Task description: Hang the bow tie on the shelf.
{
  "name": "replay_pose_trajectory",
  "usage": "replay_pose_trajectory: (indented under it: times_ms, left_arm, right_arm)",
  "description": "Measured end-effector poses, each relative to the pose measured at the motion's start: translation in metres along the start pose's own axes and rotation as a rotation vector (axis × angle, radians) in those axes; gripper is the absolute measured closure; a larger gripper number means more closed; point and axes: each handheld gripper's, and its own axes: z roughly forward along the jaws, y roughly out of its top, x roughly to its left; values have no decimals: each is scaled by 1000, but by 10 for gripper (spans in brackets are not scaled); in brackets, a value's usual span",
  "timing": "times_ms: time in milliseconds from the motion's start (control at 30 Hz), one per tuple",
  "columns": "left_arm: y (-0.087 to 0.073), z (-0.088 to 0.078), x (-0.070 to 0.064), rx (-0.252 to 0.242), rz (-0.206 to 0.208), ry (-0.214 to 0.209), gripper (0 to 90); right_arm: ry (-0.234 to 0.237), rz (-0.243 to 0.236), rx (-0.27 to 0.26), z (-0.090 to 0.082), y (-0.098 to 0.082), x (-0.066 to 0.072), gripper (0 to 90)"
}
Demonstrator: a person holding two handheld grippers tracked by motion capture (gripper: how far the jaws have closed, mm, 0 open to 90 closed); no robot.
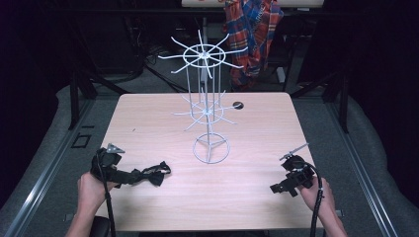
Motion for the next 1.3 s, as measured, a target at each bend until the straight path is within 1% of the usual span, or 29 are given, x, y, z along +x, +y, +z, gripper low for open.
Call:
replay_pose_trajectory:
  times_ms: [67, 100, 167, 200, 233, 267, 300, 333, 367, 433, 467, 500, 533, 567, 633, 667, 767, 800, 900, 933, 1000, 1033, 1067, 1100, 1133, 1167, 1233, 1267, 1300]
  left_arm:
    - [2, 4, 1, 7, -3, -9, 3]
    - [4, 6, 2, 17, 3, -13, 3]
    - [5, 9, 2, 22, 5, -12, 2]
    - [7, 10, 3, 23, 8, -27, 2]
    - [8, 11, 3, 21, 11, -31, 2]
    - [8, 11, 3, 21, 11, -31, 2]
    - [10, 14, 2, 32, 25, -33, 2]
    - [11, 15, 1, 34, 36, -27, 2]
    - [11, 14, 1, 39, 46, -21, 2]
    - [11, 13, 1, 38, 54, -17, 0]
    - [9, 10, 1, 37, 54, -22, 0]
    - [8, 9, 0, 34, 52, -20, 0]
    - [8, 9, 0, 34, 52, -20, 0]
    - [7, 7, 0, 37, 52, -24, 0]
    - [6, 5, -1, 29, 53, -11, 0]
    - [6, 5, -2, 33, 53, -20, 0]
    - [6, 5, -5, 28, 56, -18, 1]
    - [6, 7, -6, 39, 61, -24, 1]
    - [8, 11, -8, 48, 64, -32, 1]
    - [10, 14, -9, 61, 71, -37, 1]
    - [13, 23, -12, 88, 76, -48, 6]
    - [13, 23, -12, 88, 76, -48, 7]
    - [16, 29, -16, 105, 69, -58, 8]
    - [16, 29, -16, 105, 69, -58, 9]
    - [20, 37, -20, 135, 78, -58, 12]
    - [21, 42, -22, 146, 83, -58, 17]
    - [22, 45, -24, 156, 87, -61, 57]
    - [24, 49, -26, 169, 93, -82, 121]
    - [24, 49, -26, 169, 93, -82, 163]
  right_arm:
    - [-23, -5, -1, -1, 0, -2, 150]
    - [11, 4, -20, 1, -1, -2, 149]
    - [2, -5, -11, 1, -2, -4, 151]
    - [12, 1, 0, 2, -1, -5, 154]
    - [-11, -6, 2, 1, -1, -6, 152]
    - [-11, -6, 2, 1, -1, -6, 152]
    - [17, 5, -23, 3, 1, -7, 148]
    - [17, 13, -8, 4, 2, -7, 152]
    - [22, 31, -17, 7, 3, -5, 153]
    - [30, 31, -26, 10, 4, -4, 153]
    - [26, -5, -9, 10, 8, -2, 152]
    - [1, -26, 20, 7, 10, -2, 151]
    - [15, -25, 1, 8, 10, 0, 151]
    - [15, -25, 1, 8, 10, 0, 151]
    - [7, -23, 3, 9, 10, 3, 151]
    - [18, -41, 24, 8, 11, 1, 152]
    - [13, -41, 6, 8, 14, 4, 151]
    - [28, -35, 2, 10, 16, 6, 151]
    - [13, -51, 14, 11, 17, 5, 151]
    - [20, -51, 22, 11, 18, 5, 152]
    - [16, -50, 4, 12, 18, 5, 151]
    - [22, -54, 15, 10, 19, 4, 151]
    - [9, -53, 23, 10, 21, 3, 151]
    - [9, -53, 23, 10, 21, 3, 151]
    - [19, -51, 33, 11, 21, 2, 153]
    - [18, -50, 33, 11, 21, 3, 153]
    - [14, -51, 14, 10, 20, 5, 153]
    - [10, -55, 16, 9, 19, 5, 152]
    - [10, -55, 16, 9, 19, 5, 152]
